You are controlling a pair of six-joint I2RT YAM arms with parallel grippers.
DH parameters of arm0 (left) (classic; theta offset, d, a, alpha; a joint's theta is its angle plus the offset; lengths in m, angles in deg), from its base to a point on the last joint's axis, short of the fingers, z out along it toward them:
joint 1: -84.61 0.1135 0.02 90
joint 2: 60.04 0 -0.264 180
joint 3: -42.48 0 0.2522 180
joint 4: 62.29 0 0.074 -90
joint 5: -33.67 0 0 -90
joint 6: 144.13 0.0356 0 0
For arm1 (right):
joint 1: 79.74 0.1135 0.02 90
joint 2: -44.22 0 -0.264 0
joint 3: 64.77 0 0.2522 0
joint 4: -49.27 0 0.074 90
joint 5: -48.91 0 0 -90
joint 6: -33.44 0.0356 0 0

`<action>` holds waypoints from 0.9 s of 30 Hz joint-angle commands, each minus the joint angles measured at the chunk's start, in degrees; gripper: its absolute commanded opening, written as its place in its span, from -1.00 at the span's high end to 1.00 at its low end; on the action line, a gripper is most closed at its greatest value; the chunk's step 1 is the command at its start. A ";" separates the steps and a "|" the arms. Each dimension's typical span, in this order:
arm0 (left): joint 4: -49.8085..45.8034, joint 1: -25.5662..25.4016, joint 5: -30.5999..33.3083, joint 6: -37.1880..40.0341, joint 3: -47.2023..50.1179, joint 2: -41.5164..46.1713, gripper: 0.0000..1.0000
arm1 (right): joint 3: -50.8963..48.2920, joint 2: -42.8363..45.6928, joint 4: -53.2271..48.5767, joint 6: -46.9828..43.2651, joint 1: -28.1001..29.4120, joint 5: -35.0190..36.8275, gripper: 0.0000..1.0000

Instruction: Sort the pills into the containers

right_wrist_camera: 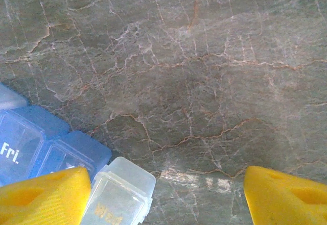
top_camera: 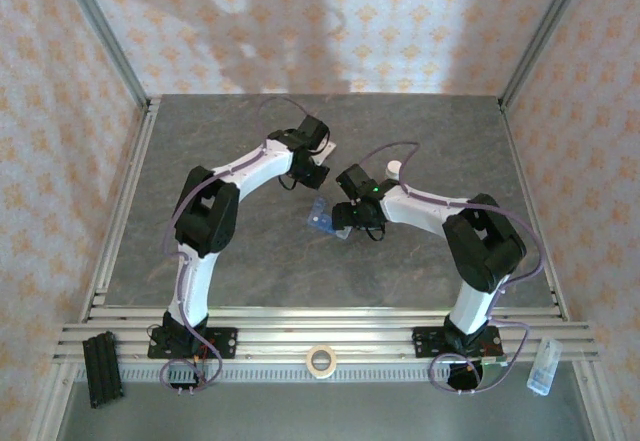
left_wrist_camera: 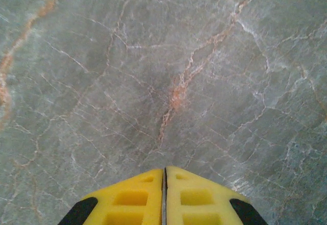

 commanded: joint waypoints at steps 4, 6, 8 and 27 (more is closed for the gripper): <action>-3.90 -0.40 -2.98 -1.07 -2.61 -1.82 0.79 | -1.29 -1.88 -0.59 0.95 0.43 1.70 -0.58; -4.45 -0.47 -3.50 -0.91 -2.93 -2.11 0.79 | -1.29 -1.93 -0.61 1.01 0.36 1.81 -0.58; -4.85 -0.64 -4.00 -0.89 -3.04 -2.14 0.79 | -1.29 -2.05 -0.51 1.11 0.38 1.90 -0.58; -8.43 -1.91 -9.65 0.56 -2.42 -0.65 0.79 | -1.99 -3.10 0.37 2.04 0.41 2.24 -0.57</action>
